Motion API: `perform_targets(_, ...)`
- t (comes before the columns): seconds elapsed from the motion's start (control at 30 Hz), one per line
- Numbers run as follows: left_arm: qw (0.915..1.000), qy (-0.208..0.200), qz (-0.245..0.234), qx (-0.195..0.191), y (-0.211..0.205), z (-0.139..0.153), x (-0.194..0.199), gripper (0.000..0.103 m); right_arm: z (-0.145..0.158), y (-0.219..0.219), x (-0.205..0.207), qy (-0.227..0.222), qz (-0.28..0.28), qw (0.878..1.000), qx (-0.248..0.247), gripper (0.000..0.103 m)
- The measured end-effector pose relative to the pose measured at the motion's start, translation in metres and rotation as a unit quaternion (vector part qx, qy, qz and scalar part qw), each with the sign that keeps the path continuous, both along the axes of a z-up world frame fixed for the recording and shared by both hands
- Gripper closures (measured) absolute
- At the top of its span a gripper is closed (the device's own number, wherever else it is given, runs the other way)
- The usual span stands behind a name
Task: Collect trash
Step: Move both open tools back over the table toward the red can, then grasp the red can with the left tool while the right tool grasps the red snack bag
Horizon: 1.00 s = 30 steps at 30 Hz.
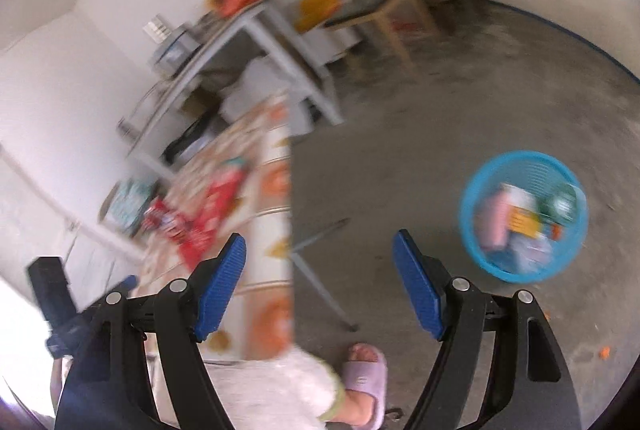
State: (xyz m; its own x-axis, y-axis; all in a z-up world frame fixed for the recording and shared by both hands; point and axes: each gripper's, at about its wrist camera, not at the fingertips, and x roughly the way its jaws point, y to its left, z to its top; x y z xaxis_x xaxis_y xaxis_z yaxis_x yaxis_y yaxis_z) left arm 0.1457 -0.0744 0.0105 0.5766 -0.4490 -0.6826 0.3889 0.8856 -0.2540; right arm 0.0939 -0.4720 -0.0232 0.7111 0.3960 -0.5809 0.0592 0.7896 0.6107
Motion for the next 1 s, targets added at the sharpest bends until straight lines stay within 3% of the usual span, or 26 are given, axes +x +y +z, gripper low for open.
perform_targets(0.2,0.9970,-0.033,0.069,-0.007,0.068,0.000,0.028,0.013,0.000,0.057,0.063,0.051,0.048,0.996,0.048,0.029)
perform_targets(0.43,0.9944,-0.043,0.066,0.070,0.079,-0.015,0.096,0.013,-0.024,0.093,0.126,0.111,0.050,0.990,0.065,0.029)
perform_targets(0.7,0.9941,-0.039,0.053,0.086,0.068,-0.034,0.150,0.013,-0.043,0.118,0.191,0.163,0.021,0.986,0.013,0.029)
perform_targets(0.9,0.9953,-0.044,0.040,0.077,0.057,-0.038,0.167,0.013,-0.043,0.130,0.228,0.149,0.008,0.988,-0.038,0.029)
perform_targets(1.0,0.9954,-0.052,0.036,0.072,0.052,-0.037,0.168,0.013,-0.040,0.138,0.243,0.141,0.013,0.987,-0.073,0.038)
